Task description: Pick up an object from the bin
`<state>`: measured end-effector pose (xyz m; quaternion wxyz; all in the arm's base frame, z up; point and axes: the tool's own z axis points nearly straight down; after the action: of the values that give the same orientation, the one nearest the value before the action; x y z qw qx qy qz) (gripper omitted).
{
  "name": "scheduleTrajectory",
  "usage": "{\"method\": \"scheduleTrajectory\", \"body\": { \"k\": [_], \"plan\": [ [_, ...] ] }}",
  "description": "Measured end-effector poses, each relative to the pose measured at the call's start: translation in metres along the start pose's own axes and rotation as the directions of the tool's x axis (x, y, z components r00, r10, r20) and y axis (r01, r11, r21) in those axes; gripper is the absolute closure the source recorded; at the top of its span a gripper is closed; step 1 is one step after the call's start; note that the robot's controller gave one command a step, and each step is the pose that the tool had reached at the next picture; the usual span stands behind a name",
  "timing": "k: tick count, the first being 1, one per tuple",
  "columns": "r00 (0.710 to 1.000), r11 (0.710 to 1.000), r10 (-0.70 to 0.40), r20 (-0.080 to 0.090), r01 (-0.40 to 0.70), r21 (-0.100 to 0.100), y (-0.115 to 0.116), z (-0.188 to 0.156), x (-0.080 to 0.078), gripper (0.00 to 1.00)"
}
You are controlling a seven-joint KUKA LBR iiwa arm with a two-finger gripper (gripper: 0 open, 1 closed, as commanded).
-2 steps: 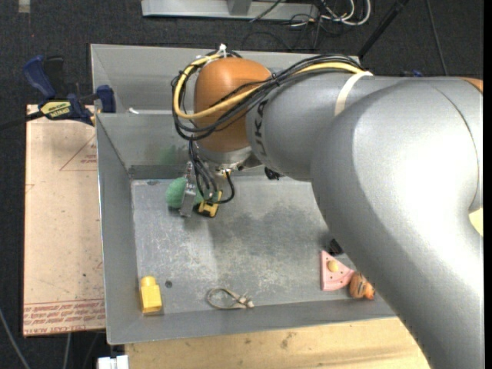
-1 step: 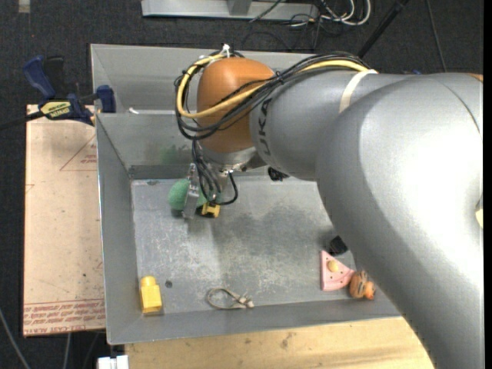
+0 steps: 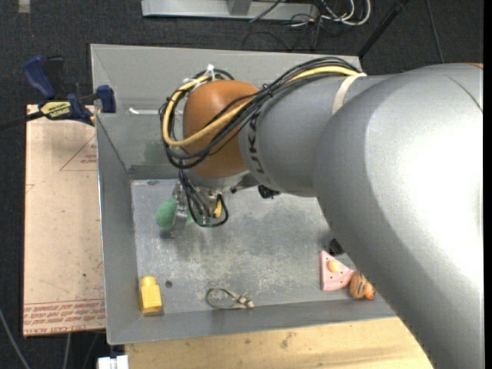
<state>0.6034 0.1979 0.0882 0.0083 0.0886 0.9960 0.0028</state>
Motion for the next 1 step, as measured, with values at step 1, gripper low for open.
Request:
{"method": "scheduleTrajectory", "body": {
  "k": [1],
  "plan": [
    [0.999,1.000,-0.021,-0.026,0.021,0.009,-0.0090,-0.0190,0.0111,1.00]
  ]
}}
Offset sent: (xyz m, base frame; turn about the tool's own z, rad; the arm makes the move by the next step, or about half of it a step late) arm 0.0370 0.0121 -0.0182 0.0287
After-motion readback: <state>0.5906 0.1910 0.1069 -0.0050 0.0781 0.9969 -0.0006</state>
